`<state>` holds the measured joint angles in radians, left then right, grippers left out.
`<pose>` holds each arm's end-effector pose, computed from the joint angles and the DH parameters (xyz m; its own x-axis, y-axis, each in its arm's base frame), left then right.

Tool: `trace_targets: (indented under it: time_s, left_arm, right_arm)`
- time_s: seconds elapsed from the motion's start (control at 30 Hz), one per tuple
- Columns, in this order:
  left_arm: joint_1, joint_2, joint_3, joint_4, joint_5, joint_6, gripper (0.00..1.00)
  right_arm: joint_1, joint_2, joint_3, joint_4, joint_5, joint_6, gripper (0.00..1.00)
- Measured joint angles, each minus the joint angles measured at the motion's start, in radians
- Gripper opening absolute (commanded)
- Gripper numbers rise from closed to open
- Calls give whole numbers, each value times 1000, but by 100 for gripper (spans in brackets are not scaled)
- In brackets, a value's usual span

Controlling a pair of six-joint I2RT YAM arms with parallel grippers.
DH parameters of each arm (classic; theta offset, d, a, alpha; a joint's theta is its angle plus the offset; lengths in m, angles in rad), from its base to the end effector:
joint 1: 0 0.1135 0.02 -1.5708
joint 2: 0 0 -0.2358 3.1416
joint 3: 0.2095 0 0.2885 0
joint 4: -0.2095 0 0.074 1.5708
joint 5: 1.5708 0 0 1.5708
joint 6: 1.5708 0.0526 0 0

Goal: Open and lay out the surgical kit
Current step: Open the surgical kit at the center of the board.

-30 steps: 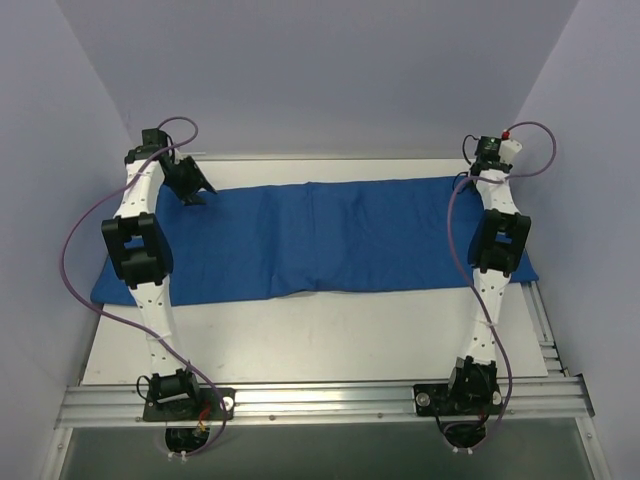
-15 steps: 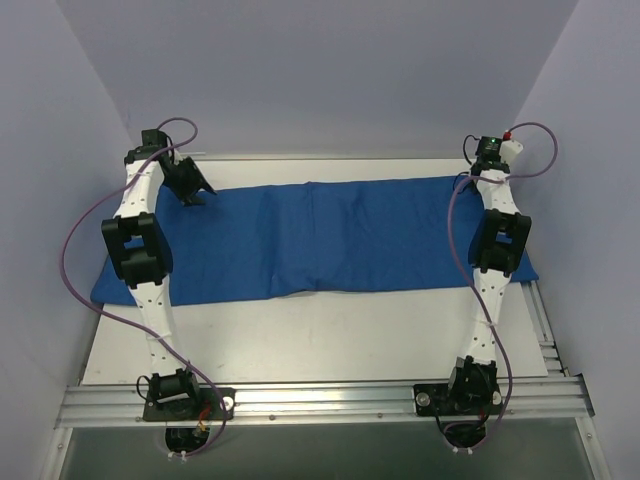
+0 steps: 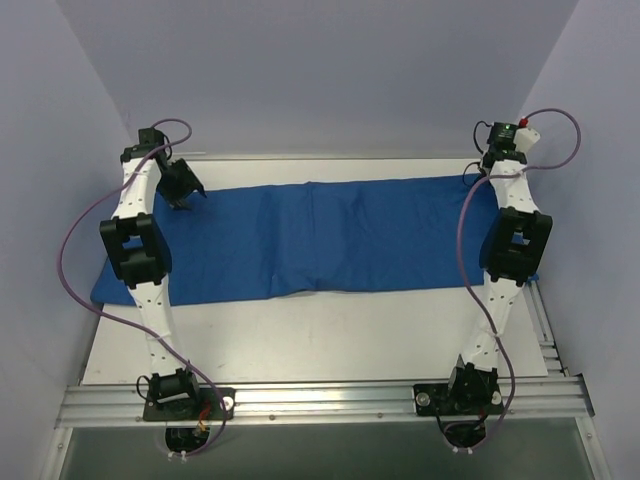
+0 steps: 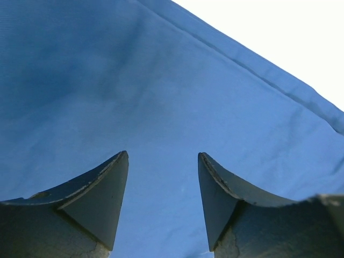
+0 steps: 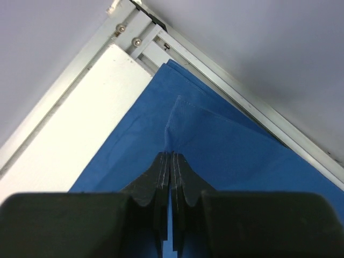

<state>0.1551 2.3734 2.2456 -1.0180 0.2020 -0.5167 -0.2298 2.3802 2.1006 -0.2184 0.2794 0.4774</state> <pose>0.5242 0.0713 0.1865 -0.7482 -0.6068 -0.2682 -0.5052 0.7831 -0.3626 0.5692 -0.1480 0.1965 -0.2041 0.5013 -0.8408 0.6177 0.7323 0.2867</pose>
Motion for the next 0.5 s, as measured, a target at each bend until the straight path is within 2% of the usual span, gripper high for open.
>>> trace_targets:
  time_s: [0.13, 0.27, 0.43, 0.5]
  left_arm:
    - [4, 0, 11, -18, -50, -3, 70]
    - [21, 6, 53, -31, -84, 2, 72]
    - [66, 40, 138, -19, -124, 16, 70]
    - [84, 61, 167, -18, -150, 16, 67]
  right_arm:
    - [3, -94, -65, -9, -2, 25, 0]
    - [18, -135, -145, -13, -20, 43, 0]
    - [50, -135, -173, -20, -66, 46, 0]
    - [67, -157, -234, 13, -82, 47, 0]
